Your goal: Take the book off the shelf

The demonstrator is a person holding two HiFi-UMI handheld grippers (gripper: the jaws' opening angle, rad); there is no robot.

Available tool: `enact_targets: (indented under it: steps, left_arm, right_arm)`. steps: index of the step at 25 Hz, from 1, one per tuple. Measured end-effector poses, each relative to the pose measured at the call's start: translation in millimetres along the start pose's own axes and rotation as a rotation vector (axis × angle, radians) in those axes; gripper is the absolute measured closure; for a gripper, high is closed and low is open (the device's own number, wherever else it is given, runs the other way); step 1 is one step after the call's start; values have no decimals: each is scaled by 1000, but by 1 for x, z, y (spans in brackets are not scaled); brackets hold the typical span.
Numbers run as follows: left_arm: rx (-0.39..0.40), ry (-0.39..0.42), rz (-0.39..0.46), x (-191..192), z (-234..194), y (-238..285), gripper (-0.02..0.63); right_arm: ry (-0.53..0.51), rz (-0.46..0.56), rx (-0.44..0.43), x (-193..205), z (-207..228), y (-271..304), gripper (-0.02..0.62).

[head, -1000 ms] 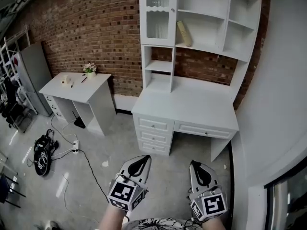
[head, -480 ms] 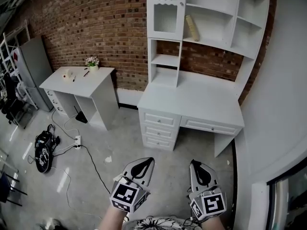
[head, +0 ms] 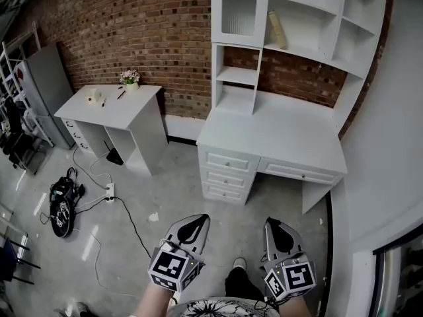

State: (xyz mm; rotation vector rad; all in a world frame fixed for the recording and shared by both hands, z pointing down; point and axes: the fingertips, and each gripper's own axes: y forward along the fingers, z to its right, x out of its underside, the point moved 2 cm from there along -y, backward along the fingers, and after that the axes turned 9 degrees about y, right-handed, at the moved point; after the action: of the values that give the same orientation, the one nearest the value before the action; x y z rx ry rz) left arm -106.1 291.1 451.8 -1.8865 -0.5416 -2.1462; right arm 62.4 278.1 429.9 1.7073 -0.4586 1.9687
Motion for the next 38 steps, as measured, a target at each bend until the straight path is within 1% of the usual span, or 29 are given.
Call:
enact_targets:
  steps: [3,7,9,12,15,19,24,28,33,38]
  left_arm:
    - [-20,-14,-20,6,-12,31,594]
    - [-56,12,6,0,-33,85,594]
    - [-69,6,0,-3,-45,114,594]
    - [-63,-8,1,-15,-56,166,594]
    - [-71,10,18,-30,-68,227,594]
    - [-55,38,33,-46,-72,299,594]
    - [-36,49,25,-47,-82,360,594]
    - [-18,27,6,-44,-101,403,594]
    - [11,23,30,-52,-143,463,594]
    - [92,42,50,-68,-188,524,594]
  right_arm:
    - [-9,-7,-17,0,22,31,588]
    - [-3,-7,-48,-5,59,81,588]
    - [4,-6,-62,-12,80,108,588]
    - [-4,-3,-76,-28,117,148,588]
    - [-2,16,-78,-47,163,186,588]
    - [4,39,-75,-65,216,225,588]
    - [23,4,-61,-62,260,267,588]
    - [15,-27,-33,-59,284,301,588]
    - [-15,-28,12,-70,308,357,588]
    - [-28,-7,85,-91,331,421,588]
